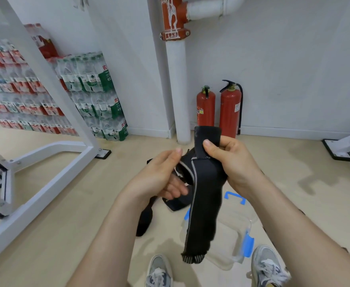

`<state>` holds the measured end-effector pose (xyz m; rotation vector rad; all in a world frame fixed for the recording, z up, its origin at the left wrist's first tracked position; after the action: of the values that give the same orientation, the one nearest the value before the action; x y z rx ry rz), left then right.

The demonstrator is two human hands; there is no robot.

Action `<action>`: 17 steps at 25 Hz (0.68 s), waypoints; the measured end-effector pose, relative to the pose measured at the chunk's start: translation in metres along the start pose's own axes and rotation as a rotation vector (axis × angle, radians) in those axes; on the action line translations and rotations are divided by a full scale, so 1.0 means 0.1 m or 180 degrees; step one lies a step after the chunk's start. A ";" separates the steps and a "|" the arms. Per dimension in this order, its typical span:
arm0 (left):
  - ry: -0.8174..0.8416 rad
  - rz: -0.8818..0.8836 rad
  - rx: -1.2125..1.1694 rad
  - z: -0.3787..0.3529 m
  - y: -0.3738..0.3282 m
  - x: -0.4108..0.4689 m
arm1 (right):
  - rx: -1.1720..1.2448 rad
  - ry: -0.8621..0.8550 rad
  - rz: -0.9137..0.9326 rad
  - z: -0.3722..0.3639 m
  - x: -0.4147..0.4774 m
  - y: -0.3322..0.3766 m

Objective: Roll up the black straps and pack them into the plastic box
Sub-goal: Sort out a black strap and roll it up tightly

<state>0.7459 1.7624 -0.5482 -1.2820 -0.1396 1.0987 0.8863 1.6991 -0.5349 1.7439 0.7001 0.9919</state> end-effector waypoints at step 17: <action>0.0061 -0.1428 0.0820 -0.40 -0.33 -0.10 | -0.0697 0.0072 -0.0112 -0.12 -0.12 0.10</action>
<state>0.7850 1.7315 -0.5304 -0.9679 -0.2496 0.6927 0.8699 1.6910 -0.5267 1.5276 0.6103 1.0258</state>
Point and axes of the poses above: each hand's wrist, its own x-axis towards the middle knuckle, its own z-axis out of the back of the hand, y = z × x, the point moved 10 cm from there along x, towards the middle knuckle, and after that the axes turned 15 degrees about z, right-handed, at the moved point
